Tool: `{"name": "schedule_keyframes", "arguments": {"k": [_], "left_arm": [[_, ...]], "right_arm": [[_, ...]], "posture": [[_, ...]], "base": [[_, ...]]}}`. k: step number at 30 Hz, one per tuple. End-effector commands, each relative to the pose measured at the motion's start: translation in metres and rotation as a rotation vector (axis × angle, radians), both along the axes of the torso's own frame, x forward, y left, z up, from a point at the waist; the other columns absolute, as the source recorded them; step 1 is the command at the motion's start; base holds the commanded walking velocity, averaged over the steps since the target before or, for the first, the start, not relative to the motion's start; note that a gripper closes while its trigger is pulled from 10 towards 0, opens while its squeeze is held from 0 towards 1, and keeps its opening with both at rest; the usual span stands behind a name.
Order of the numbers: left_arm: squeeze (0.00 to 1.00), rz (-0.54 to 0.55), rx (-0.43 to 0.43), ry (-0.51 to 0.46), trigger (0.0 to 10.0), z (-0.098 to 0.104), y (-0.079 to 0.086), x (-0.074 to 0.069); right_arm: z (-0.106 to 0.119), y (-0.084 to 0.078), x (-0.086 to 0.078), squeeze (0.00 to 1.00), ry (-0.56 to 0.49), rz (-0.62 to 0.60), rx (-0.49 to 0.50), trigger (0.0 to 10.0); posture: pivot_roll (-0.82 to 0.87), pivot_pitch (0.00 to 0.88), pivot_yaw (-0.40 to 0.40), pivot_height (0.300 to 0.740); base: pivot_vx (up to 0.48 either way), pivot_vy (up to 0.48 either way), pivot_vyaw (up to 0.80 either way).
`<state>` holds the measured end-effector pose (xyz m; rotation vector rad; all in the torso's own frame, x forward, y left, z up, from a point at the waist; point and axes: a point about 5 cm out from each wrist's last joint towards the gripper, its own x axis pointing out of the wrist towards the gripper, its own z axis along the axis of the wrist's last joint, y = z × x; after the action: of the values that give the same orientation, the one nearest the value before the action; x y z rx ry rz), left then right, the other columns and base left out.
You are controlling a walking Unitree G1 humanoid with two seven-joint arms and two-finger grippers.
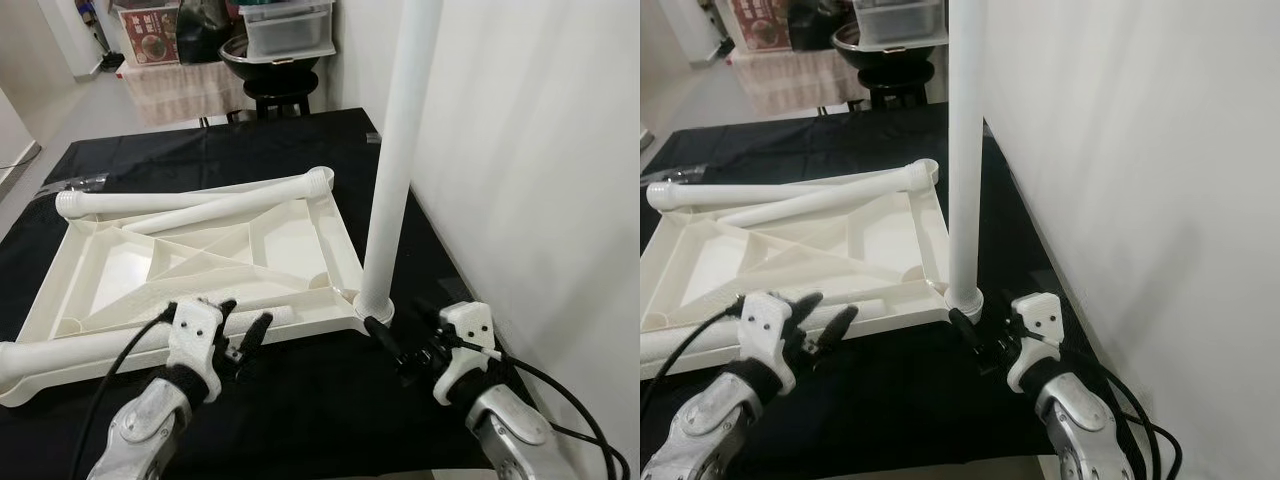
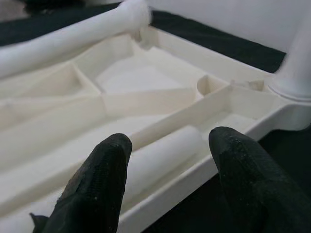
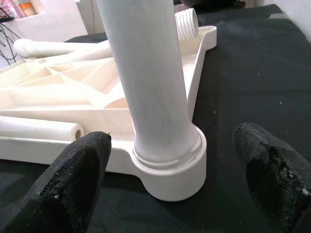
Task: Building children table
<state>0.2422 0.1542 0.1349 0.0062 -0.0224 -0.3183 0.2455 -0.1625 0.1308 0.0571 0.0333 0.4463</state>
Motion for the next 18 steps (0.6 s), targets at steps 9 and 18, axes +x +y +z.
{"name": "schedule_keyframes", "arguments": {"k": [9, 18], "left_arm": [[0.00, 0.031, 0.004, 0.139, 10.0, -0.018, 0.006, 0.001], [0.00, -0.003, 0.034, 0.155, 10.0, -0.020, 0.004, 0.003]], "right_arm": [[-0.002, -0.004, -0.007, 0.00, 0.030, -0.029, 0.011, 10.0], [-0.005, -0.006, -0.005, 0.00, 0.043, -0.051, 0.015, 10.0]], "posture": [[-0.14, 0.113, 0.052, 0.740], [-0.14, 0.105, 0.060, 0.740]], "base": [[0.000, 0.053, 0.00], [0.000, 0.480, 0.00]]}}
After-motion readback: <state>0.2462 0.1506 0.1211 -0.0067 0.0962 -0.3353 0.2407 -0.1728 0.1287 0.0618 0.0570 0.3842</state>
